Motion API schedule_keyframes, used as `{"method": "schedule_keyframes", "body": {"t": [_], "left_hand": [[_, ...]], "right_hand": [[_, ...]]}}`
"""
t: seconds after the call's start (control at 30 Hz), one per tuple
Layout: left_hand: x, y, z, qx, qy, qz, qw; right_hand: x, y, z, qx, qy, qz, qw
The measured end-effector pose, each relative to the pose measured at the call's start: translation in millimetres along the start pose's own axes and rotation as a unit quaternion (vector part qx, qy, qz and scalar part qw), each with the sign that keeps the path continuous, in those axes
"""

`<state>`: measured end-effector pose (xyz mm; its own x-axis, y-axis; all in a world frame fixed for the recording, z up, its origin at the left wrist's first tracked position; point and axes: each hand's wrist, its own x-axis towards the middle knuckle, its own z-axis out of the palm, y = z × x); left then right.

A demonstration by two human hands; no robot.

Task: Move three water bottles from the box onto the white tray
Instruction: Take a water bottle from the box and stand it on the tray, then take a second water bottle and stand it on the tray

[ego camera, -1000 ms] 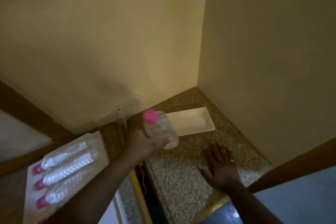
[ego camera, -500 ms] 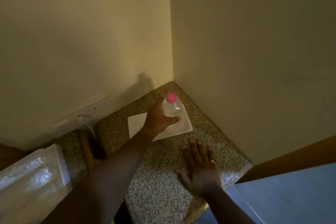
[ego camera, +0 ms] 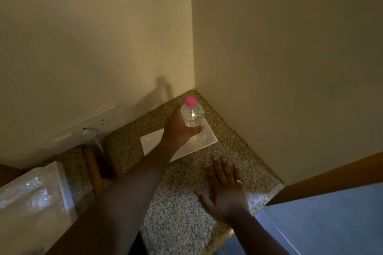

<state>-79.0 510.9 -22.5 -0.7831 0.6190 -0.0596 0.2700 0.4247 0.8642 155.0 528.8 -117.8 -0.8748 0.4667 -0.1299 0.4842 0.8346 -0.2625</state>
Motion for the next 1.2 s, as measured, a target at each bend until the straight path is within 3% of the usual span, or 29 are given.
{"method": "schedule_keyframes", "body": {"t": [0.2,0.3,0.47,0.57,0.7,1.07,1.2], "left_hand": [[-17,-1,-8,-0.027,-0.022,0.008,0.999],[-43,-11,-29,0.01,-0.024,0.001,1.0],[-127,-41,-97,0.13,-0.013,0.027,0.991],[-179,-68,-149,0.304,0.001,0.02,0.952],[-229,-93,-205,0.392,0.03,-0.007,0.92],[-341,-155,-263,0.371,0.133,-0.114,0.912],[-345,-171,-283,0.429,0.103,-0.121,0.889]], "right_hand": [[1,3,4,-0.002,0.008,-0.004,1.0],[2,3,3,-0.006,-0.003,-0.001,1.0],[2,1,11,-0.02,0.005,-0.014,1.0],[2,-29,24,-0.036,-0.019,-0.068,0.997],[0,-79,42,-0.04,-0.035,-0.098,0.994],[-13,-126,39,-0.056,-0.057,-0.105,0.991],[-14,-127,38,-0.062,-0.068,-0.101,0.991]]}}
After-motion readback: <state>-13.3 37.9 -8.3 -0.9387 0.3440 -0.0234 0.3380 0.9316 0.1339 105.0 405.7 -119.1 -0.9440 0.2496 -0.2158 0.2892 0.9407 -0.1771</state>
